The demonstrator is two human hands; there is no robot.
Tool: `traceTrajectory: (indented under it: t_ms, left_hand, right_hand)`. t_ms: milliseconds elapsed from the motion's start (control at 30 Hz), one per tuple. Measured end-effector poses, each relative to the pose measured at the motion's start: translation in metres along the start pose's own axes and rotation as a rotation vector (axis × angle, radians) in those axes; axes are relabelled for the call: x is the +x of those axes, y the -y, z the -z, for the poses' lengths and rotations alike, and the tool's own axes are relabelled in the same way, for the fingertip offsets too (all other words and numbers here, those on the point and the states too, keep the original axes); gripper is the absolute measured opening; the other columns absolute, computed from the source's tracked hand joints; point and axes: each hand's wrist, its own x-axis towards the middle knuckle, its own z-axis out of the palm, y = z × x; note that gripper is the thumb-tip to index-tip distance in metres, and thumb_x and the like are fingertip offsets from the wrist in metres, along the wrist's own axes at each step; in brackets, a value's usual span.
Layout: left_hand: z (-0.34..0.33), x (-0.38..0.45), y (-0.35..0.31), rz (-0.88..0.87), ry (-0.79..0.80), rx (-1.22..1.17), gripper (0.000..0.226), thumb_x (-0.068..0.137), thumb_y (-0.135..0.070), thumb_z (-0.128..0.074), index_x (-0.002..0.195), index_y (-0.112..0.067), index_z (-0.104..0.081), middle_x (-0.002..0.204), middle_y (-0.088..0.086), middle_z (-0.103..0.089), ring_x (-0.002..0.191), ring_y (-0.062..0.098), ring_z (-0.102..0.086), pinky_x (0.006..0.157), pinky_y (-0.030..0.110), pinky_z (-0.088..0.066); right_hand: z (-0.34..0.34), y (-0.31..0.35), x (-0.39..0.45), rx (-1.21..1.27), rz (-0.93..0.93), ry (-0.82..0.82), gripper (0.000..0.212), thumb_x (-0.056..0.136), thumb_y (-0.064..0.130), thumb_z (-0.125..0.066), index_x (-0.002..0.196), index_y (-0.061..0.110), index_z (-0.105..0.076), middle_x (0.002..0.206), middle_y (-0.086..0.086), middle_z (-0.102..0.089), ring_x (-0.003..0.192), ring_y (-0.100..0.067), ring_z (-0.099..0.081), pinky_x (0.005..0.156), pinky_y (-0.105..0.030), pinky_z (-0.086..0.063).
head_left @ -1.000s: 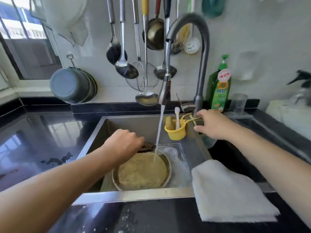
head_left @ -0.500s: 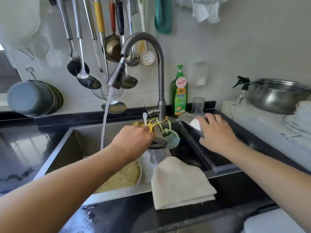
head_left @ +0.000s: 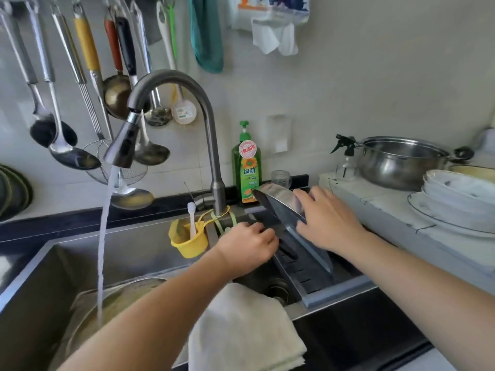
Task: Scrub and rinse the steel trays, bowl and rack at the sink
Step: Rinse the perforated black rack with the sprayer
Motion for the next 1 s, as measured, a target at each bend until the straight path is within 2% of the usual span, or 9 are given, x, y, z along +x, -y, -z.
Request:
traceTrajectory:
  t_ms: [100,200,267,333,500,633,700,833,1000]
  left_hand:
    - [-0.022,0.026,-0.010,0.044,0.264,-0.137,0.042,0.098,-0.009,-0.058,0.140,-0.012,-0.059,0.128,0.013,-0.063,0.116,0.032,-0.064,0.087,0.046,-0.061]
    - [-0.031,0.034,-0.019,0.193,0.487,-0.363,0.070,0.101,-0.004,-0.054,0.163,-0.026,-0.029,0.169,0.008,-0.027,0.157,0.030,-0.024,0.124,0.047,-0.032]
    - [-0.034,0.029,-0.023,0.322,0.515,-0.447,0.083,0.100,-0.008,-0.055,0.166,-0.032,-0.011,0.174,0.005,0.001,0.160,0.030,0.005,0.129,0.049,-0.013]
    - [-0.034,0.022,-0.027,0.509,0.520,-0.552,0.091,0.098,-0.012,-0.057,0.166,-0.032,0.000,0.173,0.006,0.013,0.160,0.034,0.007,0.129,0.050,-0.015]
    - [-0.029,0.027,-0.025,0.610,0.617,-0.792,0.083,0.101,-0.011,-0.047,0.167,-0.022,0.002,0.174,0.004,0.010,0.159,0.027,-0.017,0.124,0.040,-0.028]
    - [-0.030,0.027,-0.019,0.623,0.638,-0.825,0.084,0.100,-0.009,-0.046,0.166,-0.016,0.005,0.174,0.003,0.008,0.161,0.021,0.000,0.128,0.034,-0.009]
    - [-0.028,0.018,-0.018,0.699,0.655,-0.783,0.083,0.101,-0.013,-0.048,0.166,-0.012,0.003,0.174,0.008,0.002,0.161,0.025,-0.001,0.129,0.037,-0.010]
    - [-0.016,-0.015,-0.006,0.786,0.682,-0.659,0.053,0.098,-0.015,-0.049,0.151,-0.012,-0.047,0.147,0.014,-0.053,0.131,0.032,-0.054,0.109,0.041,-0.049]
    - [0.003,-0.061,0.014,0.927,0.538,-0.575,0.039,0.101,-0.014,-0.050,0.138,-0.019,-0.062,0.133,0.007,-0.065,0.116,0.024,-0.065,0.095,0.034,-0.058]
  right_hand:
    - [-0.007,-0.006,0.000,0.020,-0.011,-0.031,0.039,0.086,0.037,-0.061,0.118,0.026,-0.042,0.112,-0.003,-0.049,0.109,-0.027,-0.049,0.084,-0.042,-0.051]
    - [-0.017,-0.010,-0.001,0.046,-0.010,-0.024,0.055,0.088,0.040,-0.060,0.137,0.026,-0.039,0.119,-0.004,-0.049,0.114,-0.027,-0.047,0.087,-0.040,-0.050]
    - [-0.023,-0.009,-0.001,0.072,-0.014,-0.010,0.069,0.091,0.042,-0.059,0.152,0.025,-0.030,0.129,-0.005,-0.048,0.120,-0.026,-0.045,0.091,-0.039,-0.050]
    - [-0.026,-0.008,-0.001,0.105,-0.028,-0.009,0.075,0.091,0.045,-0.060,0.156,0.024,-0.027,0.134,-0.004,-0.047,0.122,-0.024,-0.044,0.093,-0.038,-0.050]
    - [-0.022,-0.013,0.001,0.077,-0.002,-0.021,0.077,0.088,0.050,-0.063,0.153,0.025,-0.030,0.133,-0.003,-0.046,0.121,-0.025,-0.043,0.093,-0.038,-0.049]
    - [-0.031,0.000,-0.014,0.027,0.043,0.045,0.083,0.089,0.054,-0.062,0.156,0.023,-0.025,0.138,-0.006,-0.043,0.122,-0.025,-0.042,0.095,-0.037,-0.046]
    - [-0.040,0.011,-0.023,-0.005,0.044,0.048,0.084,0.090,0.054,-0.061,0.157,0.021,-0.023,0.140,-0.007,-0.042,0.123,-0.026,-0.042,0.097,-0.037,-0.045]
    - [-0.052,0.029,-0.031,-0.014,-0.023,0.044,0.084,0.091,0.057,-0.059,0.157,0.020,-0.022,0.142,-0.009,-0.040,0.126,-0.027,-0.042,0.099,-0.037,-0.045]
    - [-0.049,0.040,-0.033,-0.029,-0.031,0.158,0.082,0.086,0.074,-0.055,0.148,0.024,-0.036,0.142,-0.008,-0.041,0.129,-0.029,-0.041,0.103,-0.042,-0.044]
